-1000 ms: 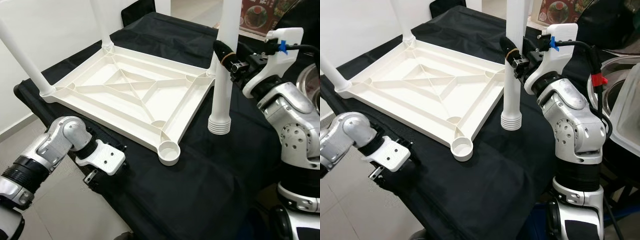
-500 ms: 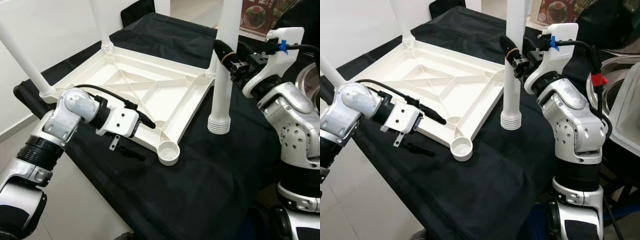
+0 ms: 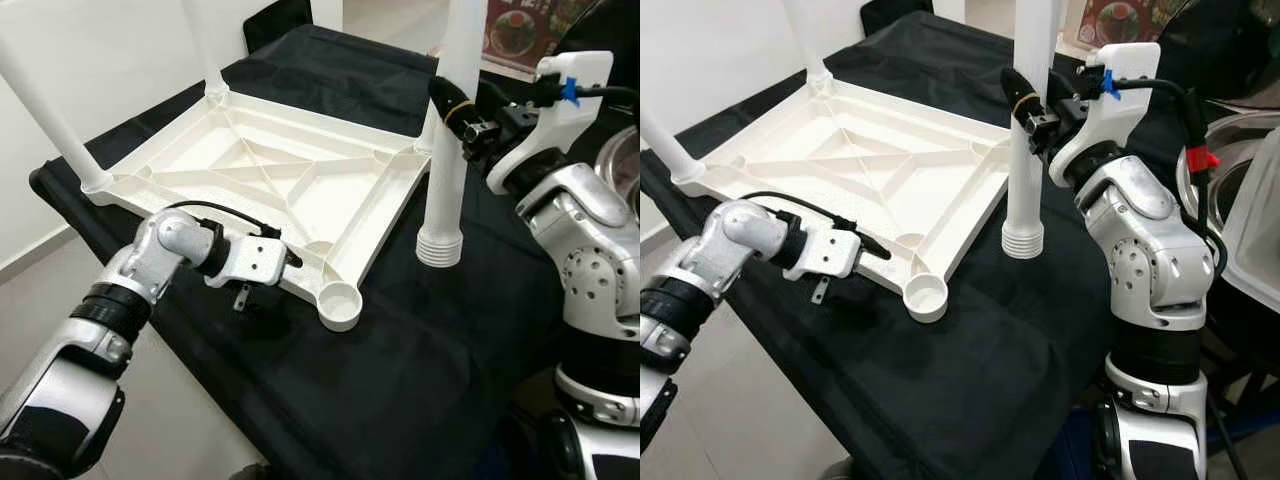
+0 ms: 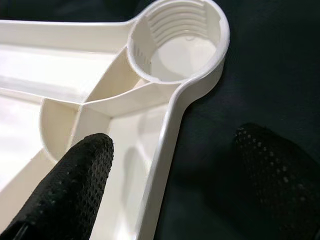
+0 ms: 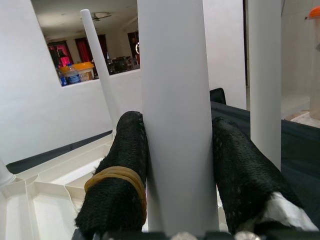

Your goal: Building children table

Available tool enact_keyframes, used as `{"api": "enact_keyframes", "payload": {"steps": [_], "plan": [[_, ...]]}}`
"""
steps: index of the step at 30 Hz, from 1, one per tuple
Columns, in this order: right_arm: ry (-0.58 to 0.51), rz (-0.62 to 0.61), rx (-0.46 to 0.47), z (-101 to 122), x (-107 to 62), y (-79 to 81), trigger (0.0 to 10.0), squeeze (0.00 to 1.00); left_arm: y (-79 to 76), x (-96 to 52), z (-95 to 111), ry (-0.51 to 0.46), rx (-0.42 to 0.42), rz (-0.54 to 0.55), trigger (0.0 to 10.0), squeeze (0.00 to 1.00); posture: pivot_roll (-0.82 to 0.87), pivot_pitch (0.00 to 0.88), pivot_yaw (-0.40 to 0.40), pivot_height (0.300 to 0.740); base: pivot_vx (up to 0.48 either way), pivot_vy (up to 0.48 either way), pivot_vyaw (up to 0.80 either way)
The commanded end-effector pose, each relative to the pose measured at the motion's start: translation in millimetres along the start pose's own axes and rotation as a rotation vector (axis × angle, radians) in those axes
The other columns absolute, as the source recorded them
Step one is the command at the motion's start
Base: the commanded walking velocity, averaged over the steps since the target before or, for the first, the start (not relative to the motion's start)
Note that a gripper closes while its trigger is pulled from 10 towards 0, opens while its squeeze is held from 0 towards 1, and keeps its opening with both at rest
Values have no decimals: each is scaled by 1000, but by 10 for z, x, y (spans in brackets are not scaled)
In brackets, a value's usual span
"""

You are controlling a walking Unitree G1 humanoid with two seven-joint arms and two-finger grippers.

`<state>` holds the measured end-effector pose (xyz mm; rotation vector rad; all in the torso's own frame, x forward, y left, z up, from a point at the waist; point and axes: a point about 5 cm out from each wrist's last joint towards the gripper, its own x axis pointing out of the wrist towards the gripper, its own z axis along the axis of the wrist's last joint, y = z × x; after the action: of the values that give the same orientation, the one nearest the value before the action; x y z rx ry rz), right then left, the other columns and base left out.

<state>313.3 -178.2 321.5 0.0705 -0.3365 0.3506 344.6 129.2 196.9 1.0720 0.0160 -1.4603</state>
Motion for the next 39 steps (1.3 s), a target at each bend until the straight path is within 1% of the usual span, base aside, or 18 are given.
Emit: {"api": "enact_keyframes", "payload": {"steps": [1,2,4,5,7,10,11,12,16,18,19,22,29,34,35,37,38,39], "plan": [[-16,17,2,42,-10,47,10000,0,-31,35,-20,17,16,-39,10000,0,-112,180,61,740,0,0,0],[-16,17,2,42,-10,47,10000,0,-31,35,-20,17,16,-39,10000,0,-112,180,61,740,0,0,0],[-14,14,3,39,-11,45,10000,0,-207,29,-102,55,-15,-203,10000,0,-111,182,64,740,0,0,0],[-13,13,3,38,-12,43,10000,0,-313,-8,-157,86,-39,-299,10000,0,-110,184,67,740,0,0,0],[-14,11,4,39,-13,41,10000,0,-451,-97,-233,140,-66,-425,10000,0,-107,183,66,740,0,0,0],[-14,11,4,39,-13,41,10000,0,-451,-97,-233,140,-66,-425,10000,0,-107,183,66,740,0,0,0],[-16,9,6,42,-13,41,10000,0,-492,-198,-297,195,-62,-465,10000,0,-100,182,66,740,0,0,0],[-17,9,7,42,-12,40,10000,0,-496,-230,-312,209,-63,-471,10000,0,-100,182,66,740,0,0,0],[-16,8,9,38,-12,41,10000,0,-484,-291,-324,230,-57,-475,10000,0,-96,181,66,740,0,0,0],[-15,9,14,30,-10,45,10000,0,-458,-393,-330,269,-42,-481,10000,0,-94,178,64,740,0,0,0],[-15,9,14,30,-10,45,10000,0,-458,-393,-330,269,-42,-481,10000,0,-94,178,64,740,0,0,0],[-13,11,19,22,-2,48,10000,0,-434,-515,-314,309,-17,-496,10000,0,-90,176,62,740,0,0,0],[-18,10,30,28,4,42,10000,0,-433,-602,-303,345,10,-491,10000,0,-86,169,55,740,0,0,0],[-27,14,58,38,10,44,10000,0,-327,-735,-247,322,0,-355,10000,0,-91,158,50,740,0,0,0],[-27,14,58,38,10,44,10000,0,-327,-735,-247,322,0,-355,10000,0,-91,158,50,740,0,0,0],[-37,20,84,58,10,43,10000,0,-277,-824,-224,312,-16,-269,10000,0,-93,154,51,740,0,0,0],[-50,34,108,83,6,51,10000,0,-223,-877,-184,276,-32,-184,10000,0,-93,151,51,740,0,0,0],[-50,34,108,83,6,51,10000,0,-223,-877,-184,276,-32,-184,10000,0,-93,151,51,740,0,0,0]]}}
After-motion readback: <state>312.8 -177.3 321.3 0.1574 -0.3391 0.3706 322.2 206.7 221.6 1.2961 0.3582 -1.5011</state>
